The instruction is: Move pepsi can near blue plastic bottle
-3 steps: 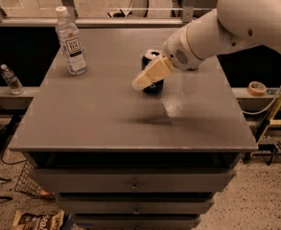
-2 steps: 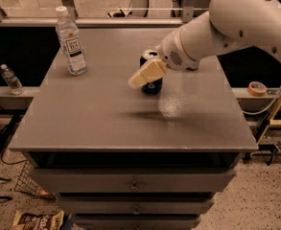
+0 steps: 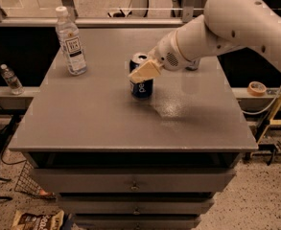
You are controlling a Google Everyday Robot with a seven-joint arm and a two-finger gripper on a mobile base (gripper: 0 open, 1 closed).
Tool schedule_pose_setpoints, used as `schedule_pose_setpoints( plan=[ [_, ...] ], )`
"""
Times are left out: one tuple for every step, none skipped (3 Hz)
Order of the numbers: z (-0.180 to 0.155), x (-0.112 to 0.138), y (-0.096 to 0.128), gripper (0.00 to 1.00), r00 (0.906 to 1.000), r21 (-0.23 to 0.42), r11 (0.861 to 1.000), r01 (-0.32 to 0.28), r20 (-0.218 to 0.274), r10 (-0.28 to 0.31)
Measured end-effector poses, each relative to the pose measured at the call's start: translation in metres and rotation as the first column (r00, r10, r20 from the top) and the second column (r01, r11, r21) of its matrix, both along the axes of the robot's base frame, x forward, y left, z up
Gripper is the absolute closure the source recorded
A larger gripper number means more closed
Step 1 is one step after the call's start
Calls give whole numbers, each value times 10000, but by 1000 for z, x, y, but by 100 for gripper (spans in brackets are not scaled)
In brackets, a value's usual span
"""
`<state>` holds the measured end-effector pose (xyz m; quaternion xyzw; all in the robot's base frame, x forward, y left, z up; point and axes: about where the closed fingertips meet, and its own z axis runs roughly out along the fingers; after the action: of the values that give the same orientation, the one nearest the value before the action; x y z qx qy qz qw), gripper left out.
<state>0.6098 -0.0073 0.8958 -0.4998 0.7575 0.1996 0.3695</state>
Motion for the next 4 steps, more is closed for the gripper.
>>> schedule_pose_setpoints(
  plan=[
    [33,13,-14,96,9970,244,9995,-198,759,179],
    [41,15,-14,100,9955,284,9994,-206,930,179],
    [41,15,-14,100,9955,284,9994,-206,930,179],
    [41,21,4,100,9954,35,10000,-33,952,30]
  ],
)
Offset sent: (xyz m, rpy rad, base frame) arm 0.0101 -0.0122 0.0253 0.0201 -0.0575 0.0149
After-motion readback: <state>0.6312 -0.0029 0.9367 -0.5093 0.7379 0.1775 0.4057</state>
